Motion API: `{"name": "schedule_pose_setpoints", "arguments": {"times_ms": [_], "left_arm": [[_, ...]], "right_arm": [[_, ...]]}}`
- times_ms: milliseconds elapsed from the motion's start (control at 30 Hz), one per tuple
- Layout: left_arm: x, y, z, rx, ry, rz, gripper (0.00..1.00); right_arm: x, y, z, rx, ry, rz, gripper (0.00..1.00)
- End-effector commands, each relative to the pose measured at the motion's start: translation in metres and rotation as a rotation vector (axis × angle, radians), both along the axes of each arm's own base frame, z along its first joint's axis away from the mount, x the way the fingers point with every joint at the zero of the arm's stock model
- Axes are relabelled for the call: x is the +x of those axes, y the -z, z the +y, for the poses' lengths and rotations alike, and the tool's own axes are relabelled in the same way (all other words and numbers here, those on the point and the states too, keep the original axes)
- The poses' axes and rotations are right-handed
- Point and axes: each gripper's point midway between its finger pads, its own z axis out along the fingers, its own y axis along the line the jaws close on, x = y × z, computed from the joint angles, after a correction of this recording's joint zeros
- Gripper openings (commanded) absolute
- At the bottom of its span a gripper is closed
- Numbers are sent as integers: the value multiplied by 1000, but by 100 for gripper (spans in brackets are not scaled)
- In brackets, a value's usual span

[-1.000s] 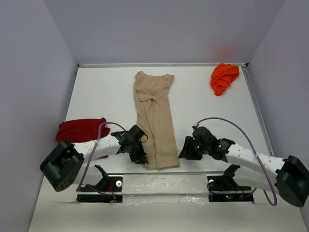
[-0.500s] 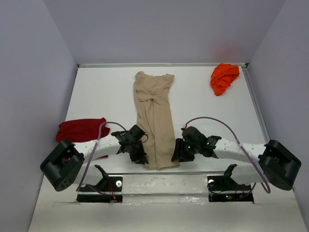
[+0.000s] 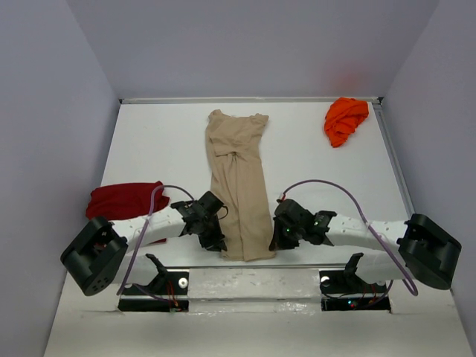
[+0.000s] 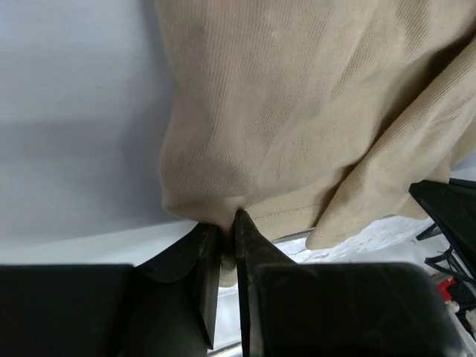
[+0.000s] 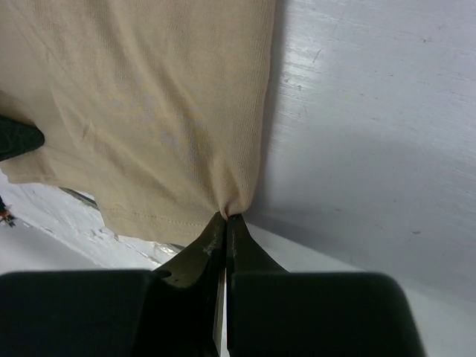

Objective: Fold and stack the t-shirts
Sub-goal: Fold the folded rectangular tshirt in 1/3 of the way

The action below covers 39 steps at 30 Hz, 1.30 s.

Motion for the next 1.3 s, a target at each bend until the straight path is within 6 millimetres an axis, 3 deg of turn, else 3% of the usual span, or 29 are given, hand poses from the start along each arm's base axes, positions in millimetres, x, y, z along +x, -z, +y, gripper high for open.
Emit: {"name": "schedule_pose_setpoints", "arguments": {"times_ms": [0,267,300,333,433,633,900,1067,1267], "left_arm": [[14,-20,7,37,-8,-90,21],[43,-74,3,25,-10,-251,18],[47,-83,0,18,-5,-267,18],[47,-82,2,26,-2,-267,18],[61,-96,-6,33,37,-314,18],[87,-108,-12,68,58,-371,17],[134,-113,4,50,3,-401,17],[154,-122,7,32,-9,-426,17],[168,-111,-2,20,31,-398,17]], "right_arm": [[20,-17,-4,-76,58,-120,0],[44,-44,-7,-170,56,-233,0],[53,-55,-3,-165,65,-271,0],[54,-53,-6,-184,62,-278,0],[72,-75,8,-190,45,-338,0],[99,-81,18,-246,25,-382,0],[168,-103,-8,-327,107,-465,0],[199,-116,-14,-328,105,-480,0],[220,-104,-1,-337,29,-464,0]]}}
